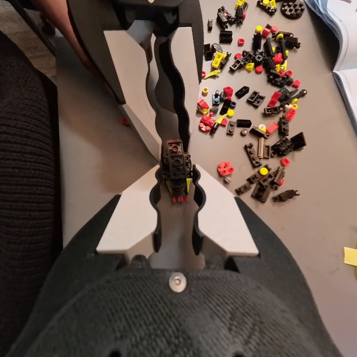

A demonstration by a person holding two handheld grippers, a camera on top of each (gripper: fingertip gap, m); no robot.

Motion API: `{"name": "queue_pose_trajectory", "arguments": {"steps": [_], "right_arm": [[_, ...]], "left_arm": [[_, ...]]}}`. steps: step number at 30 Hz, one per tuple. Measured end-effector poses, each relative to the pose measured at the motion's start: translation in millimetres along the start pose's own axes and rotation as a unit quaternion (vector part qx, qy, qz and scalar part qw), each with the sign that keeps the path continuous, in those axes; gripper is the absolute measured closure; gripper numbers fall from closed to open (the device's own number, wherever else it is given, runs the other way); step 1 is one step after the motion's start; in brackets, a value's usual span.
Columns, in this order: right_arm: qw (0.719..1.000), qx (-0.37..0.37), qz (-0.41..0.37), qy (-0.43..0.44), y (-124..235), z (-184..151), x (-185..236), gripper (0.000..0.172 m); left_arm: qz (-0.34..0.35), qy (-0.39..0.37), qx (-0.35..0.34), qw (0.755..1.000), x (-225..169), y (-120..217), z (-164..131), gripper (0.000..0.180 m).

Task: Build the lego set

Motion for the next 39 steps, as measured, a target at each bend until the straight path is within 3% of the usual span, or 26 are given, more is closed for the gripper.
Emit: {"name": "queue_pose_trajectory", "arguments": {"steps": [1, 6, 11, 14, 17, 20, 22, 27, 31, 36, 39], "right_arm": [[1.000, 0.001, -0.002, 0.003, 0, 0, 0, 0.143], [1.000, -0.019, -0.008, 0.002, 6, 5, 0, 0.144], [0.986, -0.138, 0.020, -0.088, 26, 9, -14, 0.144], [0.950, -0.252, 0.083, -0.163, 42, 11, -22, 0.144], [0.889, -0.365, 0.163, -0.222, 54, 16, -25, 0.144], [0.844, -0.415, 0.217, -0.260, 54, 17, -27, 0.144], [0.835, -0.424, 0.228, -0.268, 51, 20, -26, 0.144], [0.849, -0.403, 0.226, -0.256, 41, 28, -19, 0.144], [0.887, -0.376, 0.171, -0.204, 44, 30, -17, 0.144], [0.952, -0.294, 0.053, -0.067, 51, 32, -9, 0.144], [0.975, -0.217, -0.022, 0.034, 45, 36, 2, 0.144]], "left_arm": [[0.002, -0.003, 0.001, 1.000, 0, 0, 0, 0.155], [-0.015, 0.033, -0.010, 0.999, 4, 5, 2, 0.154], [-0.086, 0.149, -0.084, 0.982, 16, 23, 17, 0.135], [-0.128, 0.203, -0.127, 0.962, 22, 32, 24, 0.129], [-0.159, 0.223, -0.147, 0.950, 20, 35, 28, 0.129], [-0.204, 0.252, -0.174, 0.930, 16, 40, 34, 0.129], [-0.232, 0.276, -0.186, 0.914, 15, 42, 36, 0.130], [-0.261, 0.314, -0.210, 0.888, 20, 47, 39, 0.136], [-0.286, 0.342, -0.179, 0.877, 24, 45, 32, 0.138], [-0.342, 0.414, -0.139, 0.832, 28, 39, 22, 0.141], [-0.358, 0.434, -0.127, 0.817, 27, 37, 20, 0.145]]}}
Point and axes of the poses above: each gripper's, where its closed fingertips meet, y back along the fingers, z out of its top, x = y × z across the jaws, the point moved 7 cm from there along y, back along the fingers, and after that the axes turned 15 degrees about z, right-handed, at the moved point
